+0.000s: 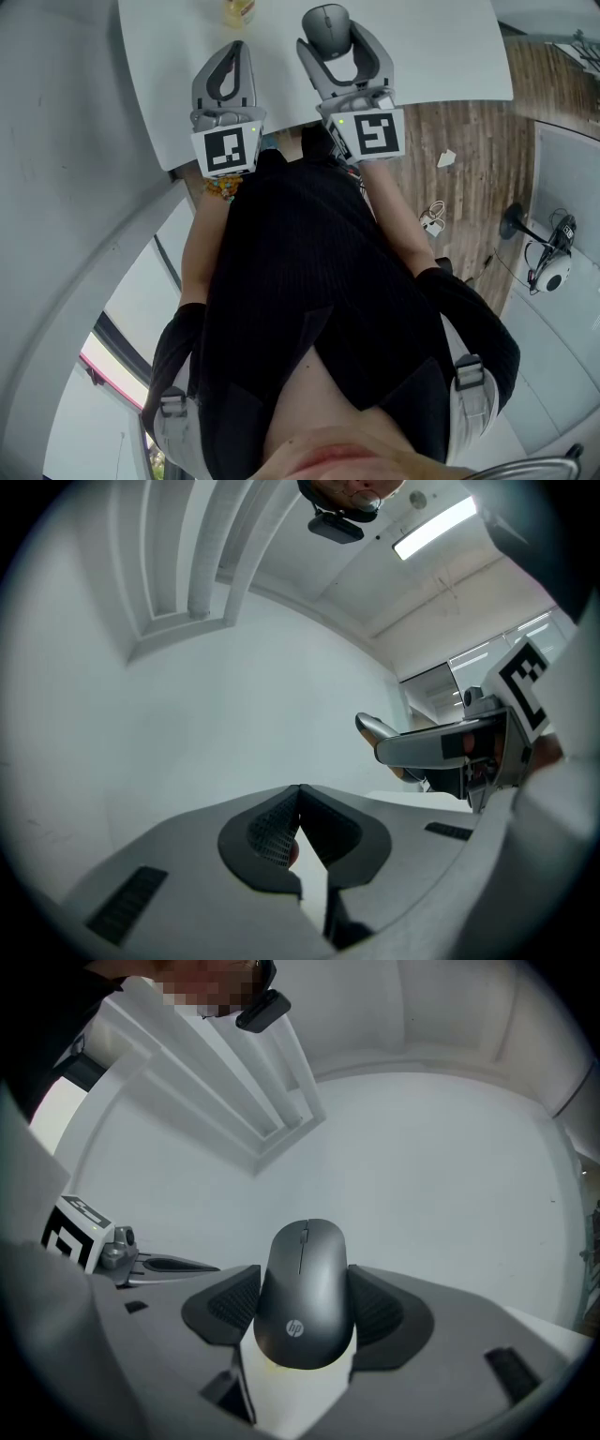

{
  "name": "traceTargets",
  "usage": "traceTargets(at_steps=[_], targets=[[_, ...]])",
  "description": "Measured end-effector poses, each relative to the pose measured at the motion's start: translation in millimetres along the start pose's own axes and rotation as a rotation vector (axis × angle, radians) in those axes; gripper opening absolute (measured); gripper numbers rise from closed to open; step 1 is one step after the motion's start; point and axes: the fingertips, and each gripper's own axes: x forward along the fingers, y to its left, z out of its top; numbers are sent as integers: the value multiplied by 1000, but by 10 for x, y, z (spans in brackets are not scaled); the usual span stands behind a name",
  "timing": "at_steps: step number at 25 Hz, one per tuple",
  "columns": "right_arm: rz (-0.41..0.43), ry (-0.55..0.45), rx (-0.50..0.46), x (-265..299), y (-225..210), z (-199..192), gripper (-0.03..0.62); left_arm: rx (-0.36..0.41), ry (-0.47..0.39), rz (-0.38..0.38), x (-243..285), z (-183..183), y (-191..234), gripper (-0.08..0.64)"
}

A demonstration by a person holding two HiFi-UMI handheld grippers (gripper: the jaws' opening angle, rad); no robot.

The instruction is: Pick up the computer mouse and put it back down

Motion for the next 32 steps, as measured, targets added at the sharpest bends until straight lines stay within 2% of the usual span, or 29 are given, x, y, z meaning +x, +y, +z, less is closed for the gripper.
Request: traceTargets(at_steps=[32], targets=[[-5, 5, 7, -10, -41, -54, 285, 0, 3, -22, 13, -179, 4, 3]])
